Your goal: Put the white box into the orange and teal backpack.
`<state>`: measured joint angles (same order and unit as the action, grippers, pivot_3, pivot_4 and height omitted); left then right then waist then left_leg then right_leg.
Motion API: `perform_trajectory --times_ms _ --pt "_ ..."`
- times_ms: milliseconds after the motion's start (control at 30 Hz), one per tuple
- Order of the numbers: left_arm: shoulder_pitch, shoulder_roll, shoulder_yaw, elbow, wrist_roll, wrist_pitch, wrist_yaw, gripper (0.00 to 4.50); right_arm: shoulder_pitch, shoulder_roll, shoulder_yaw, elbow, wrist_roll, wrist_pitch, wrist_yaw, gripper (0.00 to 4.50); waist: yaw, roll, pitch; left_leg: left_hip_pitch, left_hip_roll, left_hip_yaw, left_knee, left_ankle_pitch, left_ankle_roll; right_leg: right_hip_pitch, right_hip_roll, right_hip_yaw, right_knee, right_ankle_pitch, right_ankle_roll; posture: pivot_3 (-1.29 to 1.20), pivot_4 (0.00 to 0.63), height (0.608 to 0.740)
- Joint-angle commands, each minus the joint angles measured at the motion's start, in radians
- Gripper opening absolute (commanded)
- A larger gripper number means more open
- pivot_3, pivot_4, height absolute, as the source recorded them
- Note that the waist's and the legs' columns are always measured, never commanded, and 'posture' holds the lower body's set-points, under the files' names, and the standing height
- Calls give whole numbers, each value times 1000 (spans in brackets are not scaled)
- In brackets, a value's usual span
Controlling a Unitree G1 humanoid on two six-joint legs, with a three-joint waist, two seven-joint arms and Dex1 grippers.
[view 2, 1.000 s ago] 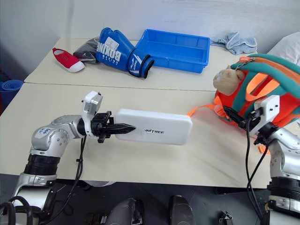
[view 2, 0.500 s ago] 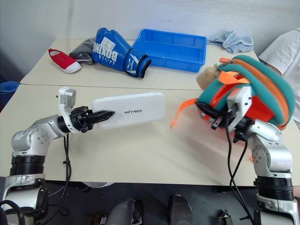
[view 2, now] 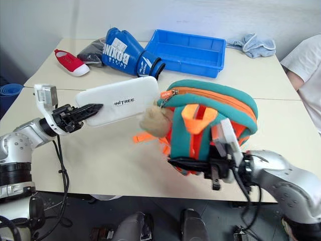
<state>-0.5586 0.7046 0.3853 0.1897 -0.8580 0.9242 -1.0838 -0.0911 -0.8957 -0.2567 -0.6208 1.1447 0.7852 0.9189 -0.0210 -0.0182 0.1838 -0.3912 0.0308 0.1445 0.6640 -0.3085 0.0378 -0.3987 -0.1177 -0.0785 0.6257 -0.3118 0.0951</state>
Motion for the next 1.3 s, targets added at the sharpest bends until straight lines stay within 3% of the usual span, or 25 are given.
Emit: perform_trajectory --times_ms 33,333,500,600,800,933,1200,1300 --pt "-2 19 45 -104 -79 31 1 1305 8 -14 -83 48 -34 -42 25 15 -2 -2 1 0 0 0 0 0 0 0 0 0 -1 0 0 0 150 740" --pt "-5 40 12 -218 -129 34 -26 1305 3 20 -59 87 -113 -81 35 15 -2 -3 2 2 1 0 0 0 -3 0 1 0 0 0 0 0 150 740" --pt "-12 73 -129 -246 -19 -73 -129 1305 -17 25 -46 99 -129 -83 38 15 -2 -3 2 2 0 1 0 0 -3 0 1 1 0 0 0 0 150 740" --pt "-121 1 -223 -165 86 -197 -114 1305 -24 22 -39 101 -129 -79 45 15 22 -4 2 2 0 1 1 0 -3 0 1 0 0 0 0 0 150 740" --pt "-261 -55 -433 -72 283 -405 -243 1305 -59 35 -20 117 -142 -77 29 15 34 -4 2 1 0 1 1 0 -2 0 1 1 -1 0 0 0 150 740" --pt "-392 -162 -595 46 456 -590 -291 1305 -71 38 -6 119 -154 -74 34 15 43 -4 2 0 0 2 2 0 -2 0 3 -1 -3 0 0 0 150 740" --pt "-541 -486 -640 228 563 -617 -87 1305 -55 51 5 90 -171 -81 14 15 41 -4 2 -2 -2 2 5 0 4 0 2 -2 -4 3 5 0 150 740" --pt "-518 -538 -639 237 580 -618 -59 1305 -45 62 5 66 -169 -77 -8 15 41 -4 2 -2 -1 2 5 0 4 0 2 -3 -4 3 5 0 150 740"
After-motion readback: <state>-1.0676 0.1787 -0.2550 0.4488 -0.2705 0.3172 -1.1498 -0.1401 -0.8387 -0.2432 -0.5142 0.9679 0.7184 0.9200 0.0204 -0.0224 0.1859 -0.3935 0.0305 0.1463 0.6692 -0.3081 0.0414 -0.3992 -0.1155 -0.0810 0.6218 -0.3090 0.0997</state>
